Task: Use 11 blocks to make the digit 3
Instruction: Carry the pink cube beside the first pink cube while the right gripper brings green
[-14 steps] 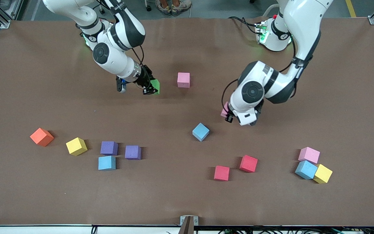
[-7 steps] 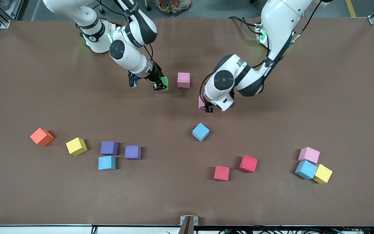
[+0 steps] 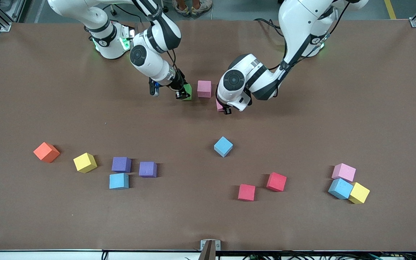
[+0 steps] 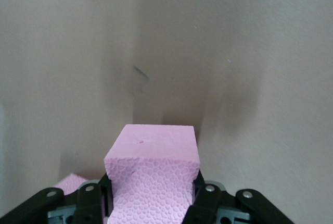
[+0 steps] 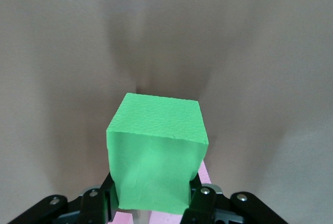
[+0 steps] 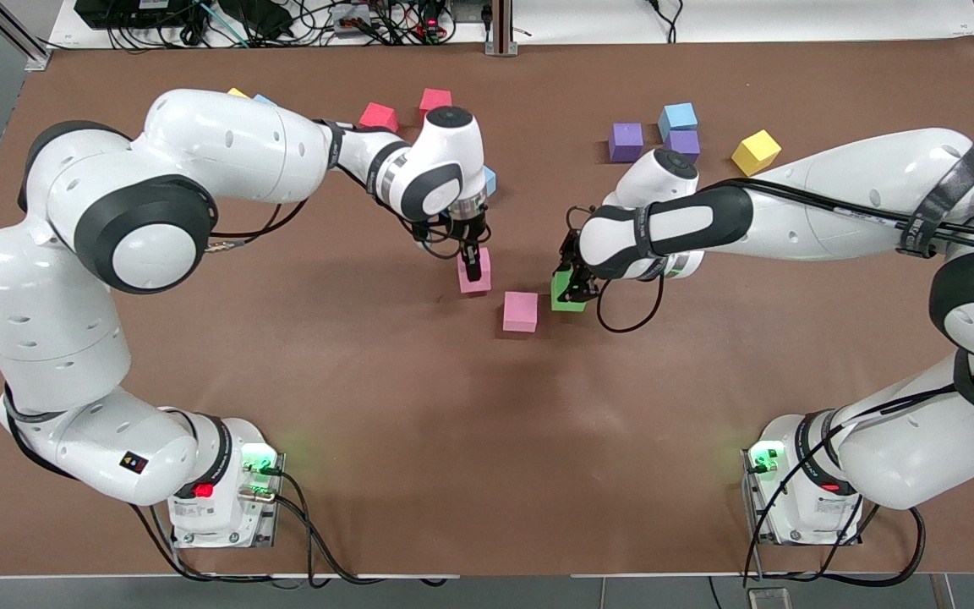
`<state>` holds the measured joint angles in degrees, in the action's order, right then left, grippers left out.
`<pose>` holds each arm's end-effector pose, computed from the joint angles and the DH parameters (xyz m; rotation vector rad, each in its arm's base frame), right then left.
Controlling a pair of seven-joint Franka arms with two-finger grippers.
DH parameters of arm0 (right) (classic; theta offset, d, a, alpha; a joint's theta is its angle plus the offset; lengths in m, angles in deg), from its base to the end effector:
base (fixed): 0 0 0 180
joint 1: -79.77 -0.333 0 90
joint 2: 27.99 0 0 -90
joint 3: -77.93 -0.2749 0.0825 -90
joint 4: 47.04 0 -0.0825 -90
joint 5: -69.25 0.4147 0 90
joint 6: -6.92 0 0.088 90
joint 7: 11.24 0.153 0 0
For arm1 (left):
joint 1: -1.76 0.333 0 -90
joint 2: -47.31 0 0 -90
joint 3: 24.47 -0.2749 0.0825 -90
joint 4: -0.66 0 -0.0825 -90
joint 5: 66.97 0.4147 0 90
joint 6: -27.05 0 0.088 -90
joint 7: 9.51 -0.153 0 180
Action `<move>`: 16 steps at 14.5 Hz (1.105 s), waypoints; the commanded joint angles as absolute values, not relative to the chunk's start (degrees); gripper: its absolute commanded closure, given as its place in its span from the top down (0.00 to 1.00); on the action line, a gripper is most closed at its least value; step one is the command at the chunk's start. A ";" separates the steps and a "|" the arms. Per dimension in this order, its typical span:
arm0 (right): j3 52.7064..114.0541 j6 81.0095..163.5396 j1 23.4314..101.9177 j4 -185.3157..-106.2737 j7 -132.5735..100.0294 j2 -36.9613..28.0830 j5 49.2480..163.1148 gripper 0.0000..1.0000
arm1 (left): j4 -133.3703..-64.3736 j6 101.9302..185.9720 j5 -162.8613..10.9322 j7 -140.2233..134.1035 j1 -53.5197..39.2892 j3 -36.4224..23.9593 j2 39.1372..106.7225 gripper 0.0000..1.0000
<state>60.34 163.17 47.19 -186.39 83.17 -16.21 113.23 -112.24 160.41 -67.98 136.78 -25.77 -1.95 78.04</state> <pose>0.3277 0.3882 0.1192 -2.1484 1.9586 0.5212 0.3676 -0.4658 0.1007 -1.9204 -2.2512 0.2827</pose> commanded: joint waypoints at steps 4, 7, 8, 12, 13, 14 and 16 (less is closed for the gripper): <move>60.09 165.38 45.23 -187.49 83.24 -15.95 116.88 0.00 | -118.25 161.17 -65.21 137.97 -30.22 -1.79 73.50 0.01; 60.09 165.47 45.23 -187.49 83.24 -15.51 118.28 0.00 | -119.13 161.17 -65.21 138.32 -32.34 -1.79 72.10 0.01; 60.09 165.73 45.23 -187.40 83.24 -15.34 119.07 0.00 | -119.22 161.17 -65.21 138.67 -32.52 -1.79 72.01 0.01; 60.09 168.19 43.48 -187.40 83.24 -14.02 120.49 0.00 | -119.22 162.83 -65.13 139.46 -33.13 -1.88 72.01 0.01; 60.09 168.28 43.47 -187.40 83.16 -13.84 120.49 0.00 | -119.39 163.97 -65.13 139.72 -33.13 -1.88 72.18 0.01; 60.09 168.28 42.86 -187.40 83.07 -13.75 120.49 0.00 | -120.26 165.20 -64.87 139.73 -33.13 -1.97 72.09 0.01; 60.18 168.37 41.37 -187.22 82.89 -13.49 120.49 0.00 | -121.67 167.41 -64.86 139.73 -33.22 -1.97 71.92 0.01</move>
